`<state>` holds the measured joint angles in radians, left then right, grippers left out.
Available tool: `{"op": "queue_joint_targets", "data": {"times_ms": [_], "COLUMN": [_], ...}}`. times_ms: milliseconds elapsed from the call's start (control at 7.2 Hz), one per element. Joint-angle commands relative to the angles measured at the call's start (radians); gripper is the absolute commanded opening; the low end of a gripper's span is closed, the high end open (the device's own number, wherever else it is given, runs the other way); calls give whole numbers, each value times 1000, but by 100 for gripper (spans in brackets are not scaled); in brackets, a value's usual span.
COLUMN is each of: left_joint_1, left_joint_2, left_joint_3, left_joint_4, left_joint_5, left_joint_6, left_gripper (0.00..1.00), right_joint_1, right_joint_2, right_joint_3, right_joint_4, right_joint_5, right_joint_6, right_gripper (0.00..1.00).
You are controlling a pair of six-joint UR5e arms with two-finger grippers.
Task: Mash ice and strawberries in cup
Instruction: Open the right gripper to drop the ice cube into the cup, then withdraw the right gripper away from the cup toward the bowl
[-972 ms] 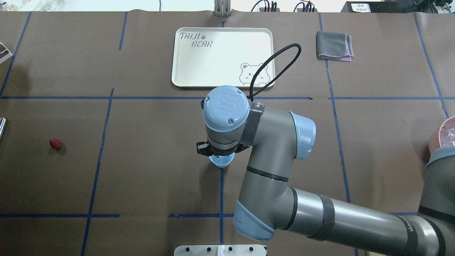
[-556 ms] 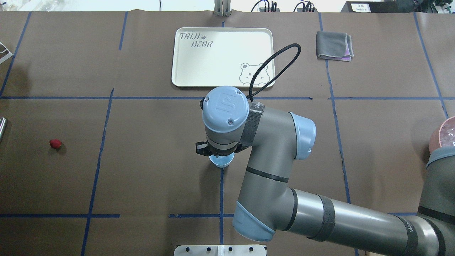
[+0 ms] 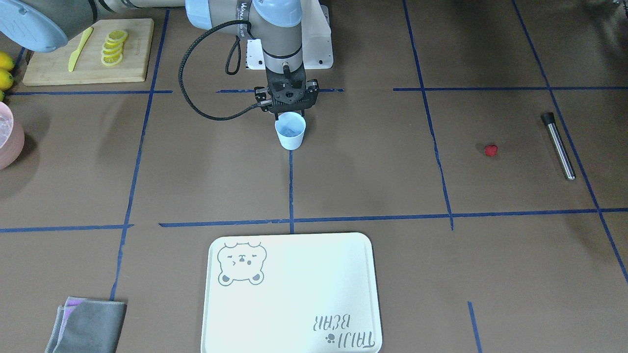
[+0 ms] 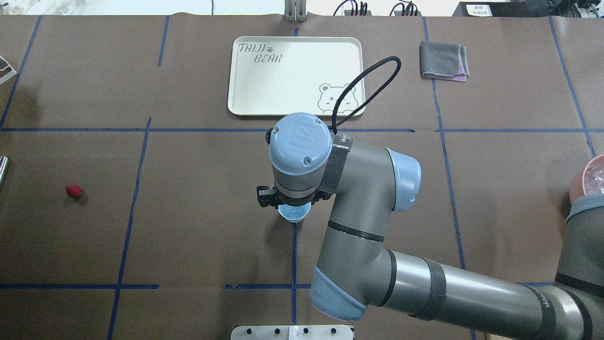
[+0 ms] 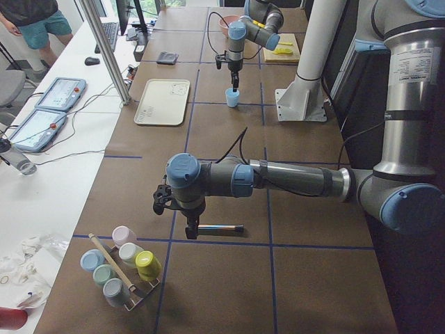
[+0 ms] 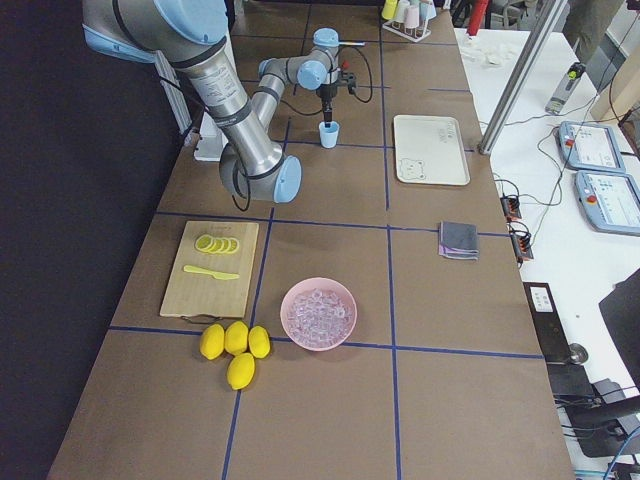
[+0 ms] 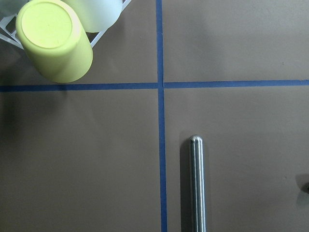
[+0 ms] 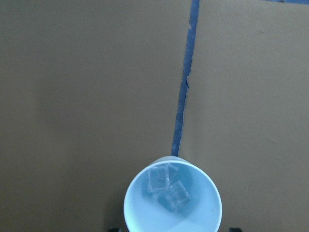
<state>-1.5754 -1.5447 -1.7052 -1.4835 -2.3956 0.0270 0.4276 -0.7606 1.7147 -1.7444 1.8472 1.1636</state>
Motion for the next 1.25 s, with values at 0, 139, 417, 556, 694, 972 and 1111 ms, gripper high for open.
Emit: {"op": "queue_joint_targets", "data": {"times_ms": [0, 139, 417, 556, 694, 972, 1111], "left_joint_1": [8, 38, 209, 301, 431, 689, 760], "left_joint_2": [0, 0, 40, 51, 101, 117, 104], "left_joint_3": [-49, -94, -204, -223, -220, -168, -125], "left_joint_4": [-24, -23, -44, -146, -342, -619, -679], "left_joint_5": [9, 12, 36, 77, 131, 307, 366], "left_joint_6": [-1, -16, -248, -426, -638, -1001, -1063], "left_gripper": [100, 100, 100, 100, 100, 100, 100], "right_joint_1": [67, 148, 337, 430, 515, 633, 673], "right_joint_2": [-6, -29, -158, -222, -283, -395, -446], "right_joint_3": [101, 168, 278, 293, 298, 309, 310], "right_joint_4": [-92, -130, -132, -132, -130, -122, -118], "right_joint_5": [20, 85, 223, 246, 289, 334, 337], "right_joint_6": [4, -11, -140, -276, -408, -603, -677], "right_gripper": [99, 99, 99, 99, 99, 99, 99]}}
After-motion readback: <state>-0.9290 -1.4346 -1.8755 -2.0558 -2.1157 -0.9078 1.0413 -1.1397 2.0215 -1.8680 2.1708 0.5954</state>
